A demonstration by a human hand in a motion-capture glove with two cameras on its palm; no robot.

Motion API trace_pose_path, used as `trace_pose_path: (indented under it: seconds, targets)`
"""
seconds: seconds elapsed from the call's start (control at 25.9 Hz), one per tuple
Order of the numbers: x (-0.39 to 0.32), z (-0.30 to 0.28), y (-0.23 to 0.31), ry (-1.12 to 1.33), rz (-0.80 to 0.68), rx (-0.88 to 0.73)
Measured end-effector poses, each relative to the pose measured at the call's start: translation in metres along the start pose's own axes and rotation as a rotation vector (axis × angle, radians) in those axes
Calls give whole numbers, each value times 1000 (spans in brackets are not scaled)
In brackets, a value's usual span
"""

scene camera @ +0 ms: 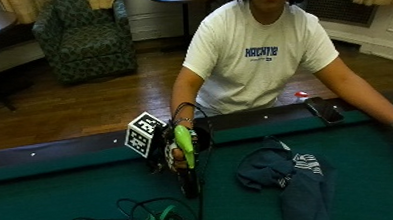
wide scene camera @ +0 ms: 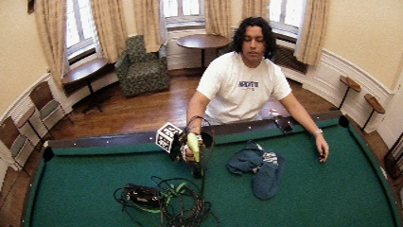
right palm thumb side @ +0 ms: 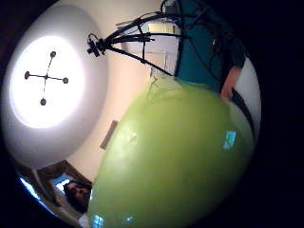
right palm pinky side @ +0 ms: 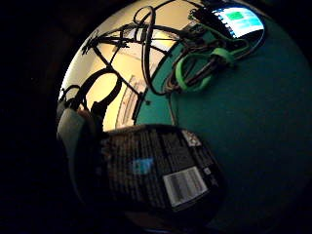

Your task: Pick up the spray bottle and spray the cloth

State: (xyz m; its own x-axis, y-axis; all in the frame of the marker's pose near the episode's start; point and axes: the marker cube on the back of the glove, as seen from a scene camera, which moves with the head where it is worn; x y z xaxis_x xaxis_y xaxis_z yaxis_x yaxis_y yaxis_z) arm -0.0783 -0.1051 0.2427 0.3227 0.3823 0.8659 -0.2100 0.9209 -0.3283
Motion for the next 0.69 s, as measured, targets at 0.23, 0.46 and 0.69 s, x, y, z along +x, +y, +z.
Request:
trace_pose_path:
  seconds: [0.23, 0.46, 0.69]
  targets:
    - [-2, 2, 0, 10, -40, 13]
    - [-8, 5, 9, 46, -106, -22]
    - [-36, -6, 21, 134, -216, -17]
